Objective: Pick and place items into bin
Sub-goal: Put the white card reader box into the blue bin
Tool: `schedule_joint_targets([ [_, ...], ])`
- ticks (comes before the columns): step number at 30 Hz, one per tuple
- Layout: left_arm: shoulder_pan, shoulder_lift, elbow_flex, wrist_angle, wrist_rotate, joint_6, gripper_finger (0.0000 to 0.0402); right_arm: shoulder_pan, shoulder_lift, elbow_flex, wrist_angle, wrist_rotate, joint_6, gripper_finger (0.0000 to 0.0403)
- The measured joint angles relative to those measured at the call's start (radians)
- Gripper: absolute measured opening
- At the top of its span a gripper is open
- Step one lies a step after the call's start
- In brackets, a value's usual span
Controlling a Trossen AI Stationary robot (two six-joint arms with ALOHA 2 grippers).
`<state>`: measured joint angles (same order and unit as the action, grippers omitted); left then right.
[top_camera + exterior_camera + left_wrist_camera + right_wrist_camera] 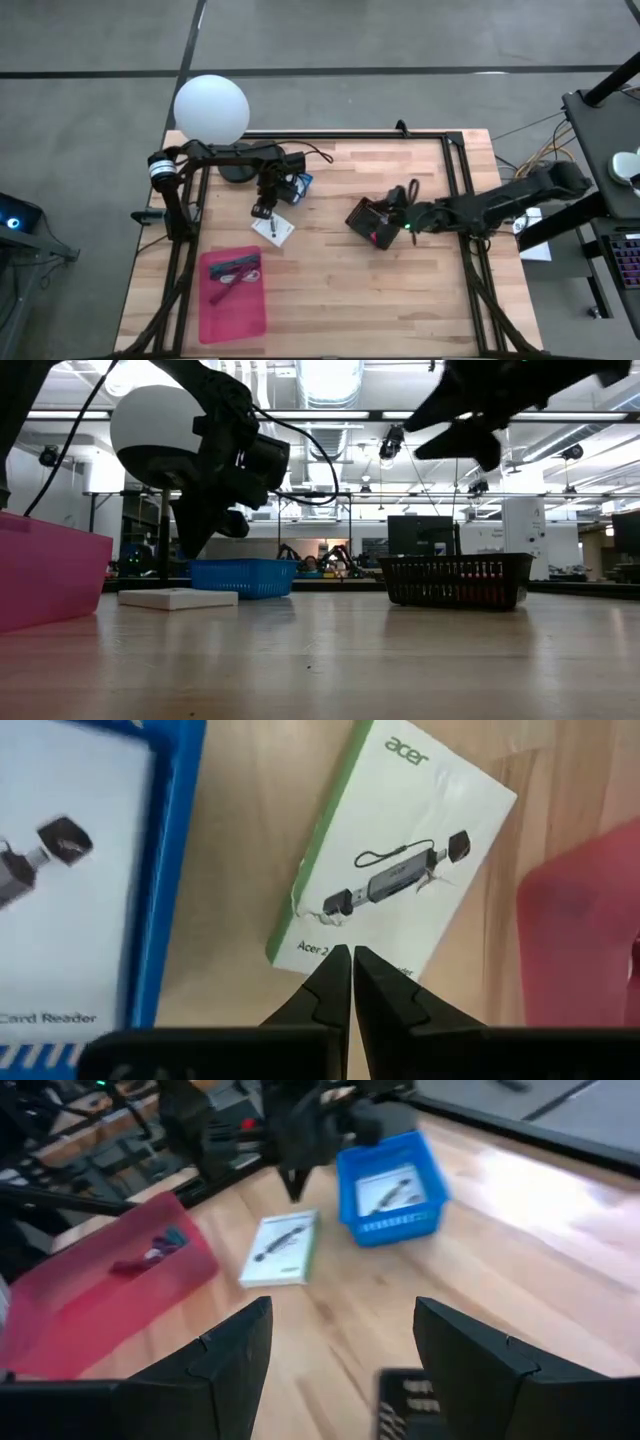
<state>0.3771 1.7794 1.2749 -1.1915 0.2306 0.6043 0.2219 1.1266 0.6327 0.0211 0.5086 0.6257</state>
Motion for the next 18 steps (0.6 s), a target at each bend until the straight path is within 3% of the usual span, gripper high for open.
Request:
schedule_joint_targets([
  [11,0.006,-0.002,-0.013,-0.074,0.015,-0.192,0.0000,-0.041,0.418,0.028,0.606,-0.050,-0.156,0.0228],
  [18,0.023,-0.002,-0.050,-0.076,0.015,-0.395,0.0000,-0.039,0.624,0.212,0.617,-0.170,-0.427,0.0228],
])
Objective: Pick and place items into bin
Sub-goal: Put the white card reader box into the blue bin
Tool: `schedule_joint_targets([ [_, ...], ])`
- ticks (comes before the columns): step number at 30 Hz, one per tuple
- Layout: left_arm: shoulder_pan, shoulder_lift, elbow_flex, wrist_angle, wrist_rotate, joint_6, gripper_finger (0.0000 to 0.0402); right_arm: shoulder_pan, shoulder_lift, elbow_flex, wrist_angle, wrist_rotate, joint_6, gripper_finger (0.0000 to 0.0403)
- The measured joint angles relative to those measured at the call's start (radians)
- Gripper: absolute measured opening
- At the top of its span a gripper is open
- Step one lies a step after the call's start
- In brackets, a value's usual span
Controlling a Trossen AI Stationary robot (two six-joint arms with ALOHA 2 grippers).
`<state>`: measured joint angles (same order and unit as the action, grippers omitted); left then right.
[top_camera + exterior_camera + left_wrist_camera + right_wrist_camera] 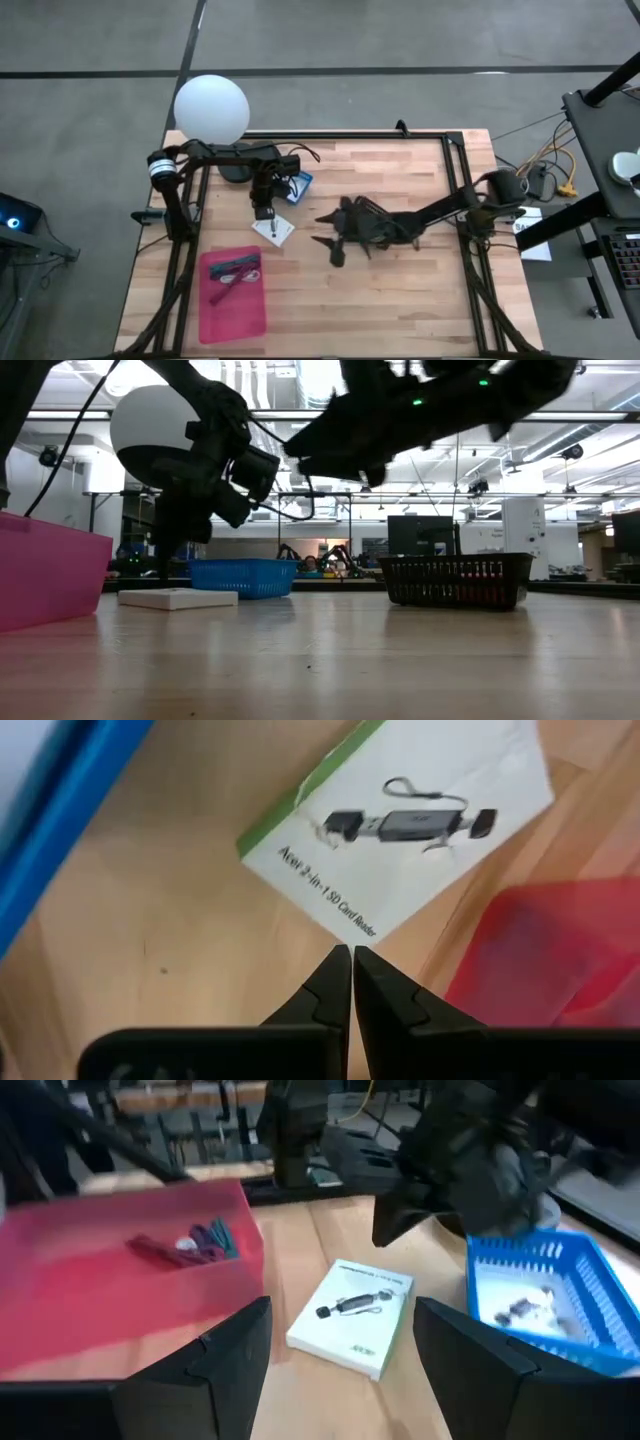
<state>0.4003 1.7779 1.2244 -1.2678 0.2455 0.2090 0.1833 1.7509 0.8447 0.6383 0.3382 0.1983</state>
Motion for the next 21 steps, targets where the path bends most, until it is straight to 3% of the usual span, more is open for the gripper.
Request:
schedule_joint_targets([
  [5,0.018,-0.016,-0.052,0.005,0.055,-0.017,0.0000,-0.009,0.088,0.135,-0.094,-0.002,-0.128,0.0228],
  [9,0.063,-0.027,-0.125,0.068,0.154,-0.020,0.0000,-0.025,0.107,0.233,-0.270,-0.013,-0.175,0.0228],
  [13,0.105,-0.044,-0.184,0.102,0.169,-0.039,0.0000,-0.050,0.118,0.313,-0.465,-0.090,-0.280,0.0228],
  [21,0.144,-0.073,-0.216,0.140,0.170,-0.047,0.0000,-0.076,0.241,0.400,-0.479,-0.161,-0.496,0.0228],
])
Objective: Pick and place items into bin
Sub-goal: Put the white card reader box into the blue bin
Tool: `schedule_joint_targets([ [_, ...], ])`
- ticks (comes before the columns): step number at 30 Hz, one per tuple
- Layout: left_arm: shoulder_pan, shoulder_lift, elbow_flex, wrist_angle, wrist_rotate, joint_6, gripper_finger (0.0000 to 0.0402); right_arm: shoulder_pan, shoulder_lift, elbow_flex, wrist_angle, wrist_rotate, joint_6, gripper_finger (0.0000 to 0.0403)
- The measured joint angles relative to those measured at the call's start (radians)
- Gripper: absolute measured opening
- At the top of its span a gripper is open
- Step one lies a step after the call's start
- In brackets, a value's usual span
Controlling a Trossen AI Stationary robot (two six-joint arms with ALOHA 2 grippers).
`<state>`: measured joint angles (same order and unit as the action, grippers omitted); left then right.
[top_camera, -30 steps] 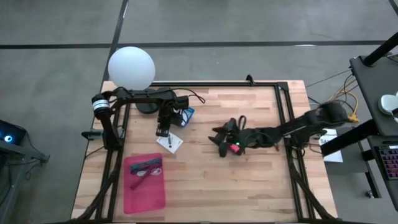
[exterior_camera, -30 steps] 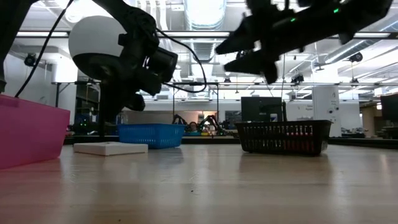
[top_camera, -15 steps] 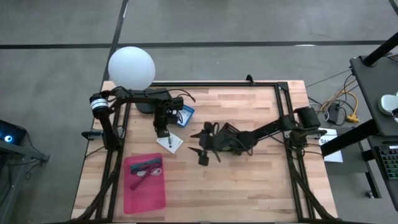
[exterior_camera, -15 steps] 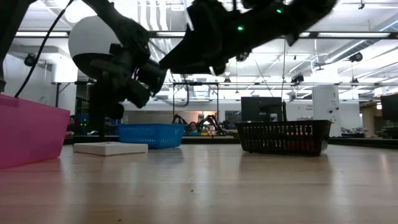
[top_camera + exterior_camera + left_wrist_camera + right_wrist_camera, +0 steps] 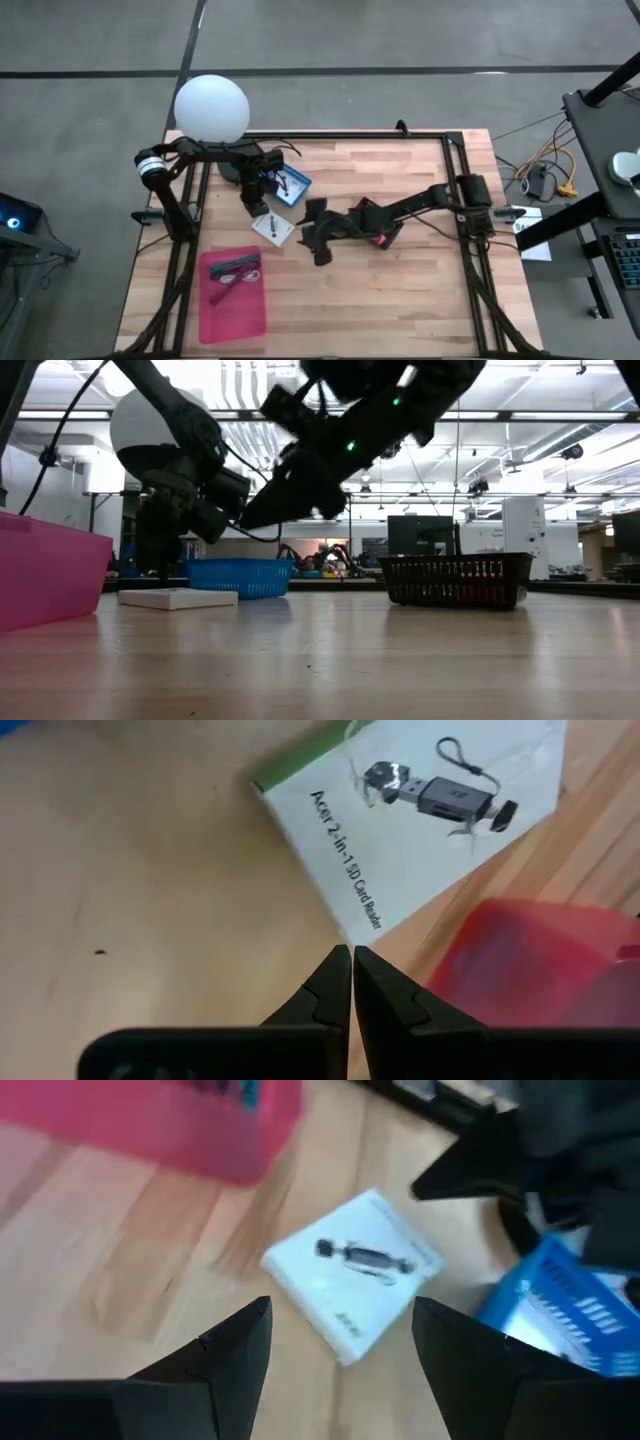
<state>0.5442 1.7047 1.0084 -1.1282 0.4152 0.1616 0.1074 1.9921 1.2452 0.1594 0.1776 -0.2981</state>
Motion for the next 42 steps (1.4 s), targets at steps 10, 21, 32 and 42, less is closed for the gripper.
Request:
schedule_joint_targets([
  [10,-0.009,-0.034,-0.001,0.031,-0.002,-0.135,0.0000,0.003,0.126,0.125,-0.054,0.002,-0.072,0.0228],
  [21,-0.060,-0.085,-0.007,0.078,-0.152,-0.262,0.0000,0.003,0.153,0.156,-0.050,0.005,-0.251,0.0228],
  [32,-0.096,-0.136,-0.105,0.148,-0.138,-0.326,0.0000,0.003,0.153,0.152,-0.051,0.004,-0.315,0.0228],
  [42,-0.129,-0.223,-0.160,0.309,-0.105,-0.453,0.0000,0.002,0.153,0.152,-0.048,-0.003,-0.331,0.0228],
])
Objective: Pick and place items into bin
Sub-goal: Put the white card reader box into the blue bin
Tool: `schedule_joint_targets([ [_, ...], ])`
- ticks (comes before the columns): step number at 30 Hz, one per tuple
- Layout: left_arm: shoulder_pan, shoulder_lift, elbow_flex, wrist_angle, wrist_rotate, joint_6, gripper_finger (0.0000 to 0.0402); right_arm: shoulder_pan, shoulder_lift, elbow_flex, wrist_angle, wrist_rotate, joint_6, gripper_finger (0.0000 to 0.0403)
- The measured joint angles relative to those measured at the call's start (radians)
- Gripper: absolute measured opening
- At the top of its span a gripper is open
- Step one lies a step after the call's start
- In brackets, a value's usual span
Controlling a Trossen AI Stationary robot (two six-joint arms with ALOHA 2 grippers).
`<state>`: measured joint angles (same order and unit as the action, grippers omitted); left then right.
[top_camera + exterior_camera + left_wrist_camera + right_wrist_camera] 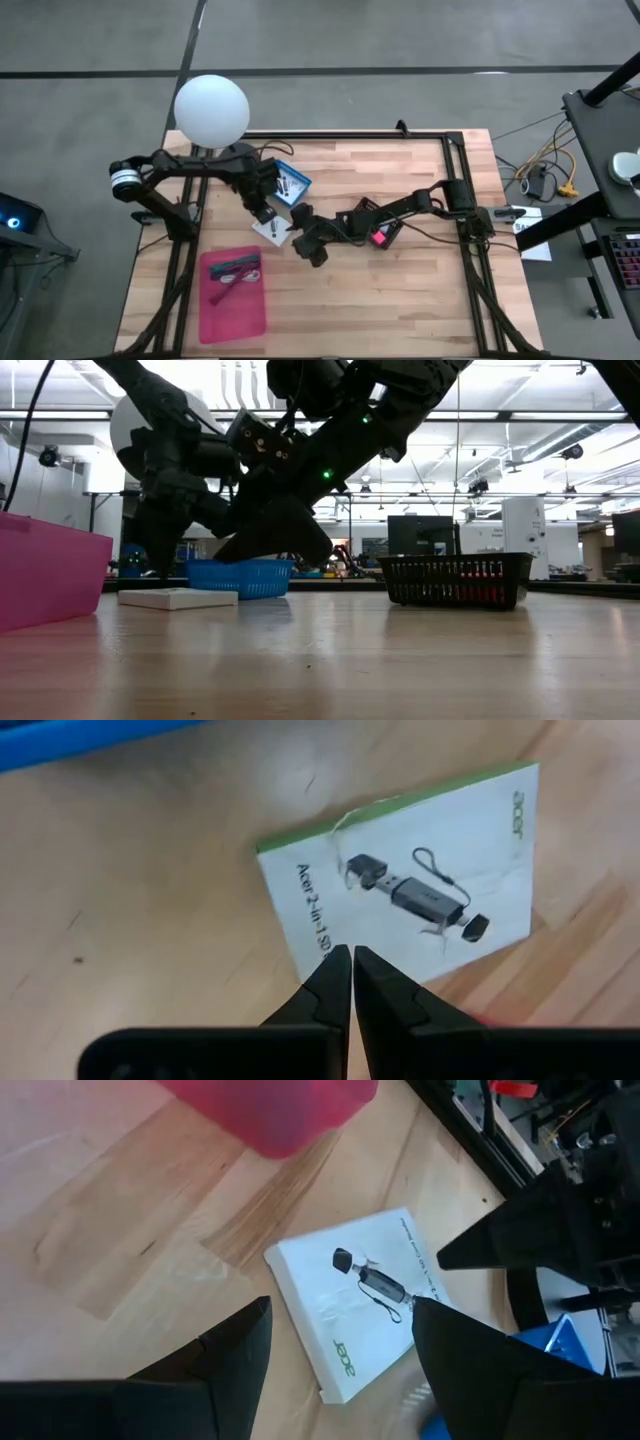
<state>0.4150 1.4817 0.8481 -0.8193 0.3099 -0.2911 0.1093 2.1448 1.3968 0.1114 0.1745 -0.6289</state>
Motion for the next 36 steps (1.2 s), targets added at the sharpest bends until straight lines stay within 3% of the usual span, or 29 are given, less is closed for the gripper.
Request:
schedule_joint_targets([
  [5,-0.027,0.003,-0.015,0.006,-0.007,0.008,0.0000,-0.002,0.000,0.000,0.002,0.000,-0.028,0.0228],
  [10,-0.029,0.001,-0.054,0.008,-0.082,0.006,0.0000,-0.007,0.024,0.000,0.001,-0.024,-0.119,0.0228],
  [26,-0.031,-0.002,-0.194,0.187,-0.056,-0.007,0.0000,-0.033,0.044,0.019,-0.001,-0.020,-0.177,0.0228],
  [36,-0.031,-0.004,-0.263,0.292,0.014,-0.040,0.0000,-0.037,0.045,0.005,-0.028,-0.090,-0.239,0.0228],
])
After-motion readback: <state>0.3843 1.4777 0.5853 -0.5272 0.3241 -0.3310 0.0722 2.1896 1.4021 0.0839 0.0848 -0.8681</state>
